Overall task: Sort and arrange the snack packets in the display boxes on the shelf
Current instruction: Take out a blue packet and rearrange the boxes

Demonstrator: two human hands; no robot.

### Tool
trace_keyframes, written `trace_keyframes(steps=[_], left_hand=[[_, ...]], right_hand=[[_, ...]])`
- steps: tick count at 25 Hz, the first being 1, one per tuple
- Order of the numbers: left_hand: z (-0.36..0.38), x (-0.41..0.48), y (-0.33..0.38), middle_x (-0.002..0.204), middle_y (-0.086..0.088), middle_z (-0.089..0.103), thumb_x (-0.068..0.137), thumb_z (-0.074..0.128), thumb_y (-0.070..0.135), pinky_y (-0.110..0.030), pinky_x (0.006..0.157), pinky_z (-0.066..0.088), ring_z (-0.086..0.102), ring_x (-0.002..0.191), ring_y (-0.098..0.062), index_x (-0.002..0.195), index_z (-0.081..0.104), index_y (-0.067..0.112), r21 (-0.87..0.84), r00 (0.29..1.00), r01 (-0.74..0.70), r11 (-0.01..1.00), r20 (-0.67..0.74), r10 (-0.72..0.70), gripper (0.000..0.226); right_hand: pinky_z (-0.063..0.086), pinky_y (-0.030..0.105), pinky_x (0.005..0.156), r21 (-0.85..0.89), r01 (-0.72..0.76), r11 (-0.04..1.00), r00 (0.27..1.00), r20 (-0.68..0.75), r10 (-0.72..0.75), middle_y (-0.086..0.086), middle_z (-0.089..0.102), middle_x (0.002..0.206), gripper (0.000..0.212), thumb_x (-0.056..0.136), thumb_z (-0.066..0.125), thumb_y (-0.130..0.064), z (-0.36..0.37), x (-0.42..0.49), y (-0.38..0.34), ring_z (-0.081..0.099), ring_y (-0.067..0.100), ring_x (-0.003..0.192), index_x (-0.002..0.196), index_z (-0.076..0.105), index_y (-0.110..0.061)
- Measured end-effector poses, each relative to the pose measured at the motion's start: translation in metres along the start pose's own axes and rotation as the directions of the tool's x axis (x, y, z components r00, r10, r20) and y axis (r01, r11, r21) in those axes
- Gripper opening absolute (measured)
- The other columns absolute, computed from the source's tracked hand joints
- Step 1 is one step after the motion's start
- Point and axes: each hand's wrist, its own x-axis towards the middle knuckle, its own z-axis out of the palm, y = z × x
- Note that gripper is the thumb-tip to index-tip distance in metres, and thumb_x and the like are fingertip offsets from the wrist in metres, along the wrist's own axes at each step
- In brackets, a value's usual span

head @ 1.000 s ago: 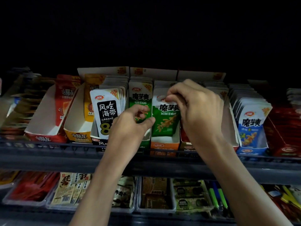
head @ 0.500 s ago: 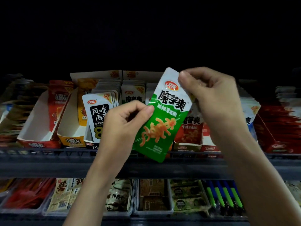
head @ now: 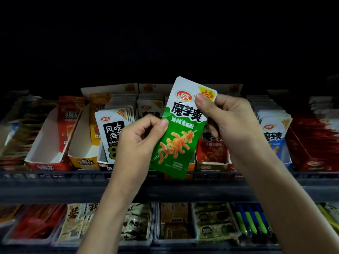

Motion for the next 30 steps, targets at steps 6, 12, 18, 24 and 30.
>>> trace_keyframes(steps=[6,12,18,24,30], left_hand=[[-0.009,0.001,-0.001,0.074,-0.001,0.070,0.091,0.059,0.019,-0.019,0.056,0.050,0.066,0.067,-0.009,0.078,0.067,0.008,0.055,0.999,-0.015,0.998,-0.039,0.017,0.018],[-0.019,-0.001,0.001,0.073,0.005,0.072,0.092,0.062,0.015,-0.017,0.056,0.051,0.068,0.069,-0.006,0.080,0.071,0.011,0.136,0.991,-0.055,0.989,-0.114,0.071,0.016],[-0.046,0.006,-0.013,0.079,0.016,0.068,0.090,0.066,0.033,-0.030,0.068,0.052,0.063,0.077,-0.011,0.085,0.072,0.031,0.303,0.940,0.126,0.945,-0.341,-0.016,0.008],[-0.059,0.007,-0.022,0.080,0.013,0.065,0.087,0.067,0.040,-0.028,0.058,0.041,0.060,0.073,-0.014,0.091,0.061,0.035,0.768,0.944,0.331,0.549,-0.282,-0.173,0.009],[-0.059,0.007,-0.025,0.088,0.007,0.066,0.086,0.068,0.031,-0.029,0.062,0.040,0.060,0.081,-0.020,0.096,0.054,0.035,0.869,0.951,0.302,0.392,-0.246,-0.187,0.018]], right_hand=[[0.030,0.021,0.042,-0.066,0.053,0.996,0.995,0.084,-0.048,0.014,0.071,0.076,0.018,0.094,0.063,-0.025,0.009,-0.003,0.001,0.036,0.009,0.041,0.088,0.075,-0.014],[0.040,0.016,0.045,-0.060,0.191,0.980,0.981,0.024,-0.190,-0.003,0.064,0.067,0.007,0.091,0.068,-0.015,0.029,-0.006,-0.001,0.049,0.004,0.048,0.091,0.070,-0.008],[0.051,0.021,0.058,-0.151,0.260,0.954,0.953,-0.121,-0.279,-0.006,0.068,0.073,0.009,0.092,0.067,-0.020,0.047,0.004,0.001,0.065,0.010,0.066,0.083,0.067,-0.023],[0.050,0.012,0.063,-0.416,0.193,0.889,0.949,-0.150,-0.276,-0.012,0.064,0.073,0.007,0.092,0.067,-0.032,0.071,0.021,0.014,0.061,-0.007,0.076,0.088,0.068,-0.026],[0.038,0.026,0.067,-0.771,0.137,0.622,0.972,-0.018,-0.236,-0.007,0.065,0.084,0.014,0.095,0.062,-0.035,0.091,0.035,0.028,0.055,0.009,0.079,0.101,0.069,-0.025]])
